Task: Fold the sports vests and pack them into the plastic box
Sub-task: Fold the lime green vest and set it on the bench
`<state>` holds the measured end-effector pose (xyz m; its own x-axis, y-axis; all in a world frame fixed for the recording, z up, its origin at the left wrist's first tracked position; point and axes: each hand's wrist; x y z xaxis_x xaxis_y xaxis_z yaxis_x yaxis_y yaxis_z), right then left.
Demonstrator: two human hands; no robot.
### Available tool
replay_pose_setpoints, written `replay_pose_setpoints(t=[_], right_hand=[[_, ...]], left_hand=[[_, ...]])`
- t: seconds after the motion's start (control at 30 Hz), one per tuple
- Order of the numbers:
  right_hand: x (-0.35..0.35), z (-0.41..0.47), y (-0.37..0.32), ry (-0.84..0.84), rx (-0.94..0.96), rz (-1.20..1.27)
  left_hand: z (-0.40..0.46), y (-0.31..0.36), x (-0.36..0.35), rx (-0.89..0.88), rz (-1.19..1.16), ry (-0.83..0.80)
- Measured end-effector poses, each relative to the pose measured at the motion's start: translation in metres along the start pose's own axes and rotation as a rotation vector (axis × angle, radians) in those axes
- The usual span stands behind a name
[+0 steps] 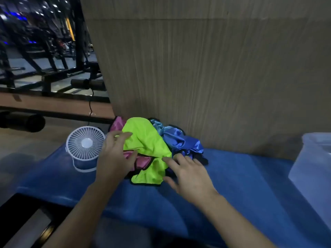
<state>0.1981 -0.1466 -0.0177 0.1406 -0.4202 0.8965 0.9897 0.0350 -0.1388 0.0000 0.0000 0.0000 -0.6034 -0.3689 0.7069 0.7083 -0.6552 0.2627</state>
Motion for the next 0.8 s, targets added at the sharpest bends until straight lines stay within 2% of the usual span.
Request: replay_pose_setpoints(t=[0.17, 0.33, 0.5, 0.67, 0.8], right_hand=[[-0.04, 0.018, -0.006, -0.092, -0.114, 0.111], [-0.055, 0.027, -0.014, -0.163, -0.215, 0.169], [-0.061, 0.028, -0.015, 0.068, -0.185, 0.105], [-0.04, 0.02, -0.02, 0.215, -0.143, 0.181], [-0.012, 0.009, -0.022, 0.32, -0.219, 0.298]], left_hand=[[0.013, -0.017, -0.024, 0.16, -0.115, -0.115], [0.005, -0.016, -0.036, 0.1, -0.105, -0.147], [0.005, -0.01, -0.032, 0.104, -0.104, -0.073], [0.008, 0.006, -0.018, 0.054, -0.226, 0.038], [0.009, 0.028, -0.004, 0.015, -0.173, 0.154]])
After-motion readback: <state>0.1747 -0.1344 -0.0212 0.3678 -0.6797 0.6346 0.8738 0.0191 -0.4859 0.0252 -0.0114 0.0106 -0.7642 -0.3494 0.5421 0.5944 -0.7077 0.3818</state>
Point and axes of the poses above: each hand's wrist, its own z-axis towards the middle knuckle, its own x-axis out of the back of the hand, y = z × x, and after that the axes turned 10 degrees about z, right-handed
